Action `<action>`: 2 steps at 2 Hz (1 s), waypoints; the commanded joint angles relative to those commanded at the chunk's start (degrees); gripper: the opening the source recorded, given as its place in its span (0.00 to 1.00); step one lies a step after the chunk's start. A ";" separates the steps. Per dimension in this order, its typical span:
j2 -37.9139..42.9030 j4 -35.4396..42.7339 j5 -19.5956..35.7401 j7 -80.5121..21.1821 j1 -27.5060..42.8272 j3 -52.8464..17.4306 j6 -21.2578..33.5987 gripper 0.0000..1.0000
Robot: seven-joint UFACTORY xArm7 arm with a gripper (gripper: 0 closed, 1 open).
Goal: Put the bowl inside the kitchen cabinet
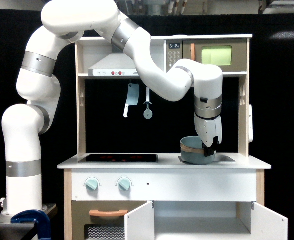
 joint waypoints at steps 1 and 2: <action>-2.45 0.41 -1.65 1.67 -1.50 0.30 2.66 0.00; -6.86 -4.36 -4.46 -9.03 -10.94 -5.28 11.31 0.00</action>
